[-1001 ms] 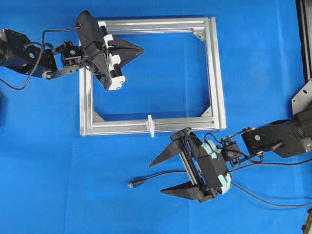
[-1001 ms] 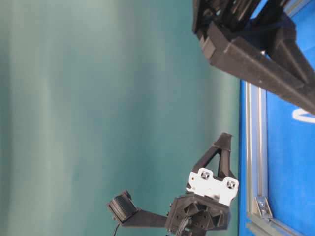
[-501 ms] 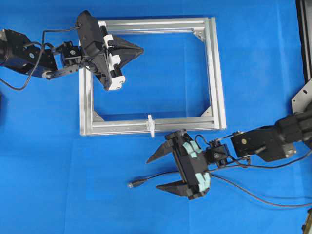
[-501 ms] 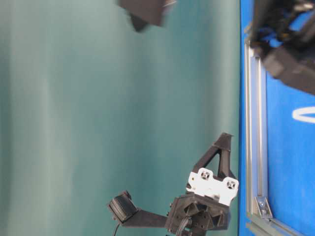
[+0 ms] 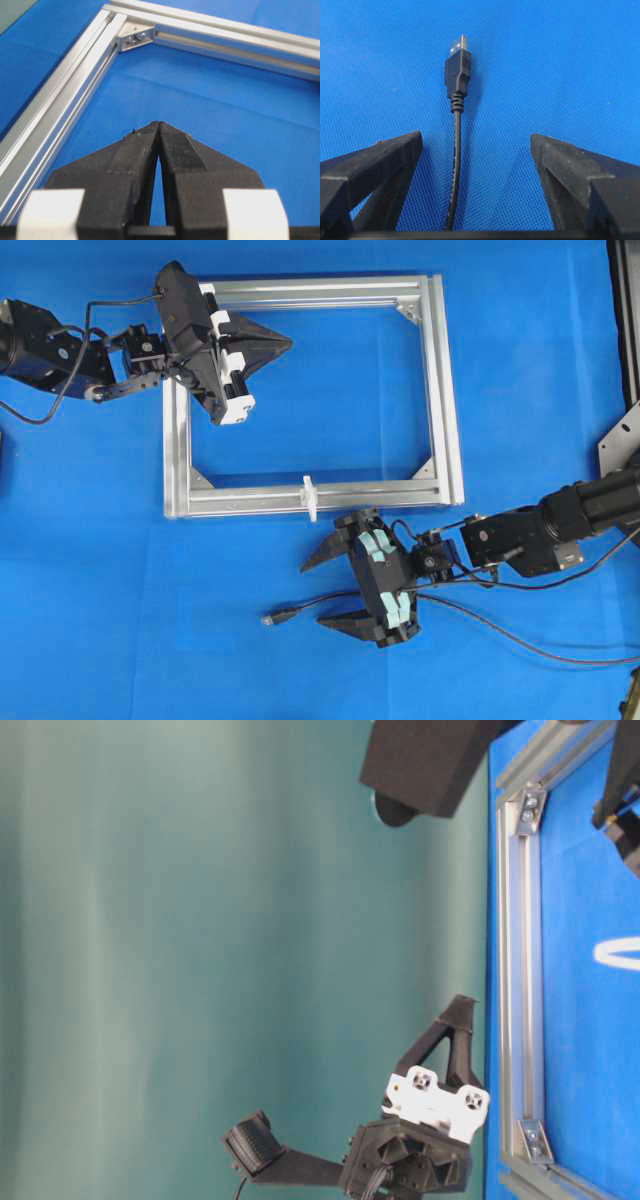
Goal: Insert the wire through the string loop located in the center.
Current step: 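Lower the right gripper and close it on the cable behind the USB plug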
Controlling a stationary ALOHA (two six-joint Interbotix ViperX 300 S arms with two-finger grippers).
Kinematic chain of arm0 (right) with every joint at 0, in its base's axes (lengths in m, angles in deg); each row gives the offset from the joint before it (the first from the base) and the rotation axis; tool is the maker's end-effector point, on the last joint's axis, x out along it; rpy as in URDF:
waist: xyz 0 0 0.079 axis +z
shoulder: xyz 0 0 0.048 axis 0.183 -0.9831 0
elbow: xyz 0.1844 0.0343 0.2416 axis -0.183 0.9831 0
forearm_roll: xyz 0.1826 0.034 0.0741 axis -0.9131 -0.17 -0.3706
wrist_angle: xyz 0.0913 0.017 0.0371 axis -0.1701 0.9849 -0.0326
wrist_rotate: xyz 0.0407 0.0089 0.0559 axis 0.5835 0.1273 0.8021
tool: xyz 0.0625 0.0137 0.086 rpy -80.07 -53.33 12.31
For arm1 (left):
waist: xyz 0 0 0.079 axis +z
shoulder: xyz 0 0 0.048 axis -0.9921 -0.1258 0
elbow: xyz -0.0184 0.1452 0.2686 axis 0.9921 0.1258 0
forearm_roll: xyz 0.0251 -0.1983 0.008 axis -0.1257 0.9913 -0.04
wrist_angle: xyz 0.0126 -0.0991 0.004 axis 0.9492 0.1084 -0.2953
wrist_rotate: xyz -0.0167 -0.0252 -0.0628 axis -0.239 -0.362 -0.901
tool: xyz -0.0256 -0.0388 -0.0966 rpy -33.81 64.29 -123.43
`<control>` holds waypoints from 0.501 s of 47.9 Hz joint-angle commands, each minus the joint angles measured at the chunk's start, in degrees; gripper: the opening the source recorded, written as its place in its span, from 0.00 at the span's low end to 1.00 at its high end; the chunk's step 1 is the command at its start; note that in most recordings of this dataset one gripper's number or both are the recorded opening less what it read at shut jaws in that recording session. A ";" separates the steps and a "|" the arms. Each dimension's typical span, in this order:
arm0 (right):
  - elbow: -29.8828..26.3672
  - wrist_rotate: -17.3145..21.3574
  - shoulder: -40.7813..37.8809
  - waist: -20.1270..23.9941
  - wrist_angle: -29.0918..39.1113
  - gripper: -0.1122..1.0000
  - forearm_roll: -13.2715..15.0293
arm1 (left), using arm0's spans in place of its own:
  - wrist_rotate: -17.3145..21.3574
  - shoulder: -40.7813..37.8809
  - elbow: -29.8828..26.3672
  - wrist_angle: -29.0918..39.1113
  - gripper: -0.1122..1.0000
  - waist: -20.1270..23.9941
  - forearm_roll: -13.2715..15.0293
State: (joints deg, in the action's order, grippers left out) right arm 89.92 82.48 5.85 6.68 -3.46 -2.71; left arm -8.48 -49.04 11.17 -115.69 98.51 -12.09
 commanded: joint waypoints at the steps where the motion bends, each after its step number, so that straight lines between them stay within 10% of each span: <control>1: -0.70 -0.09 0.79 0.18 -0.26 0.86 -0.18 | 0.00 2.02 -0.26 -0.26 0.10 0.18 -0.18; 11: -0.70 -0.09 0.79 0.09 -0.53 0.74 -0.26 | 0.00 2.02 -0.26 -0.26 0.10 0.18 -0.18; 24: -0.35 -0.09 0.97 0.09 -0.88 0.16 -2.46 | 0.09 2.02 -0.26 -0.26 0.10 0.18 -0.18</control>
State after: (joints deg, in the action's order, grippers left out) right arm 89.92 82.39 5.85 7.03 -3.82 -4.56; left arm -8.48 -49.04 11.35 -115.69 98.59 -12.09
